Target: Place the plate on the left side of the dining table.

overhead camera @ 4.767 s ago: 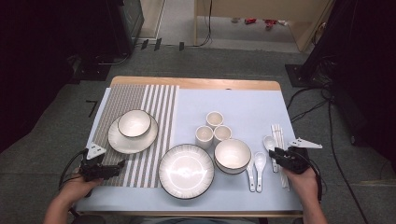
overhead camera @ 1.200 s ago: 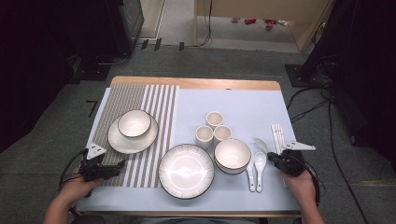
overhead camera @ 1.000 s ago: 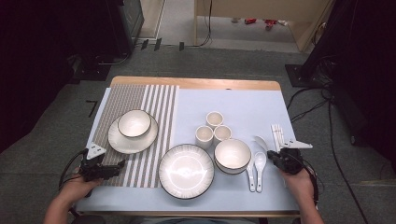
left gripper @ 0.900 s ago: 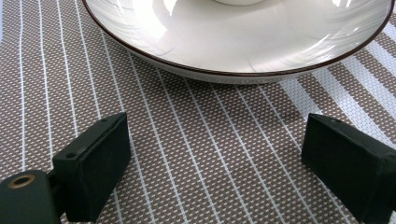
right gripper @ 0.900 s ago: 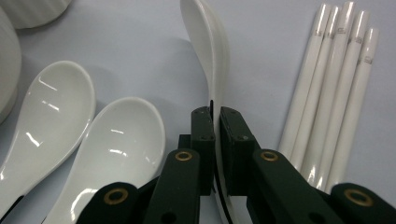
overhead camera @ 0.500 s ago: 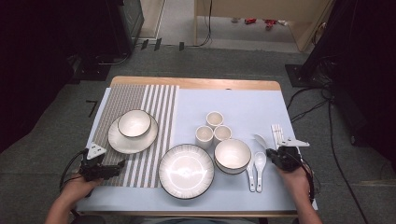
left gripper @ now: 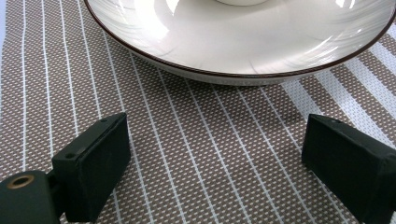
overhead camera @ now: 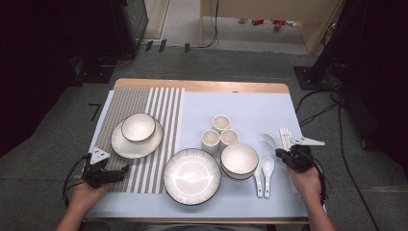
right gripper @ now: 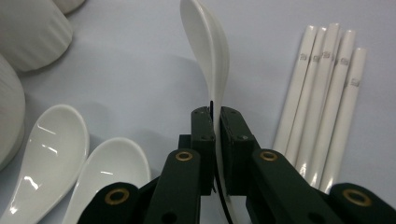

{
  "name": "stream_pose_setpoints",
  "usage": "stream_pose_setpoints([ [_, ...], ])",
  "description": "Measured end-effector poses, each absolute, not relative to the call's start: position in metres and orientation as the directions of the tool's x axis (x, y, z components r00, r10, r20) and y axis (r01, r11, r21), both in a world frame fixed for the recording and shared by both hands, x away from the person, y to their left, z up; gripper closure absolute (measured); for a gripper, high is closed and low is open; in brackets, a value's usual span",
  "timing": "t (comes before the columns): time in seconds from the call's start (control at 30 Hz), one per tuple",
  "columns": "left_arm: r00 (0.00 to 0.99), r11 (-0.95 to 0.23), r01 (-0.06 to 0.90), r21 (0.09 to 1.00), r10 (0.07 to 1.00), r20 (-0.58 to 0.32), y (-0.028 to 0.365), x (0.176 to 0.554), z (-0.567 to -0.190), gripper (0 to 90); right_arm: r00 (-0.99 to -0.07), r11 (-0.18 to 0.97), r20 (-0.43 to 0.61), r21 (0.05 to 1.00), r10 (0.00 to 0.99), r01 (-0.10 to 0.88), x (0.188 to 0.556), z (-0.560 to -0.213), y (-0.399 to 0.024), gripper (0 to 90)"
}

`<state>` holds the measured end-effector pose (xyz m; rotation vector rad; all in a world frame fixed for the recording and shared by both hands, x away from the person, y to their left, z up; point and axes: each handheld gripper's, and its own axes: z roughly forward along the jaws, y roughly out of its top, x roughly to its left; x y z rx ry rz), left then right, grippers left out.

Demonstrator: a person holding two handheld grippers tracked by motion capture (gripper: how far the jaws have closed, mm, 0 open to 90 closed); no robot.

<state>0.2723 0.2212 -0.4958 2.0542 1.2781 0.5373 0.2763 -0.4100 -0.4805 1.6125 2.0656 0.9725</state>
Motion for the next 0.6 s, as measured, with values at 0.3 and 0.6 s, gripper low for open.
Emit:
stream_pose_setpoints([
  [0.3, 0.442, -0.315, 0.631, 0.709, 0.897, 0.005, 0.221, 0.273, -0.496, 8.0, -0.309, 0.118, 0.159, 0.691, 0.938, 0.714, 0.285, -0.478, -0.408, 85.4],
  [0.6, 0.433, -0.318, 0.655, 0.686, 0.902, 0.004, 0.219, 0.274, -0.49, 15.4, -0.314, 0.112, 0.184, 0.676, 0.932, 0.728, 0.299, -0.472, -0.401, 85.5],
])
